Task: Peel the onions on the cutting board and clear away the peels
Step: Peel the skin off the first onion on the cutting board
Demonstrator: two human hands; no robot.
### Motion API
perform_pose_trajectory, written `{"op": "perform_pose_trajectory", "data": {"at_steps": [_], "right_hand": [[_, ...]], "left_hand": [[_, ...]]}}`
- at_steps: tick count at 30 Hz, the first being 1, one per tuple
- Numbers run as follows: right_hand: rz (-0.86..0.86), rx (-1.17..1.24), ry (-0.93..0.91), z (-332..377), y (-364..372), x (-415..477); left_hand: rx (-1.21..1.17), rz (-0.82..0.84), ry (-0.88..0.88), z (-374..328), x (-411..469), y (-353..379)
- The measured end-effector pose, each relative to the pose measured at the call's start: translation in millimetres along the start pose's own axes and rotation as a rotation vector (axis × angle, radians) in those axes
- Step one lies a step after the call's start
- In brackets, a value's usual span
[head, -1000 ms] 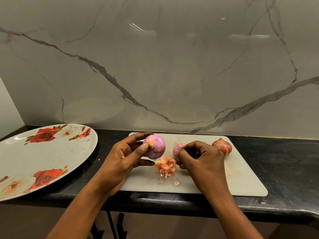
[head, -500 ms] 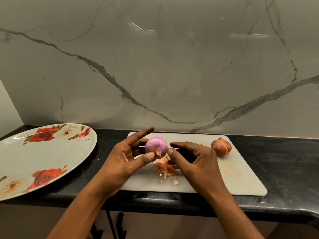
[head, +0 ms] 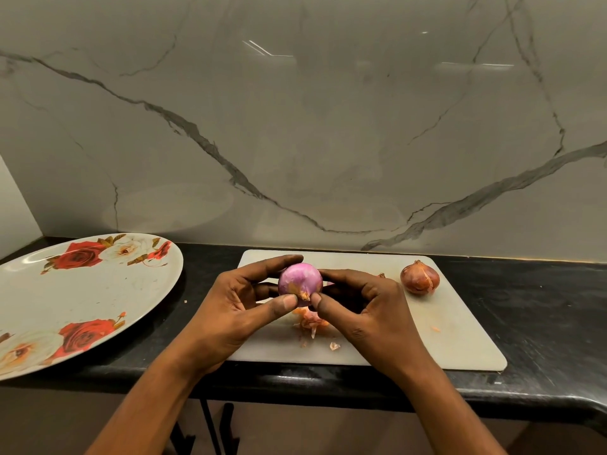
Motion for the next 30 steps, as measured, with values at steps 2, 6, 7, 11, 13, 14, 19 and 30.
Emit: {"op": "perform_pose_trajectory", "data": {"at_steps": [2, 6, 7, 11, 13, 14, 19, 30], "right_hand": [[-0.005, -0.011, 0.004, -0.3, -0.2, -0.1], [-0.058, -0.09, 0.0, -1.9, -3.4, -0.6], [-0.066, -0.106, -0.002, -2.6, -4.3, -1.0], [-0.043, -0.077, -0.009, -2.4, -2.4, -2.0], [-0.041, -0.051, -0.003, -2.4, -1.8, -2.6], [-0.056, -0.039, 0.013, -3.9, -3.4, -3.1], [-0.073, -0.106, 0.025, -4.7, -6.1, -2.7], [-0.017, -0.154, 0.016, -8.5, 0.4, -0.9]], "left_hand": [[-0.008, 0.007, -0.002, -0.1, 0.7, 1.2], [-0.037, 0.007, -0.003, 0.4, 1.5, 2.4], [-0.042, 0.005, -0.001, 0.3, 1.5, 2.3], [-0.052, -0.015, 0.002, 0.7, 1.4, 1.5], [-0.049, -0.021, 0.002, 0.7, 1.5, 1.4], [-0.038, -0.031, 0.002, 0.4, 1.4, 0.5], [-0.016, -0.087, 0.015, -3.6, -0.3, -4.0], [-0.008, -0.063, 0.005, -4.1, -0.3, -1.3]]}}
Point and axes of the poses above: each hand's wrist, its own x-axis towards the middle knuckle, its own y-axis out of the palm, z = x × y, the point moved 9 cm from there along x, towards the middle knuckle, and after that the axes turned 12 degrees about z, right-handed, at the moved point
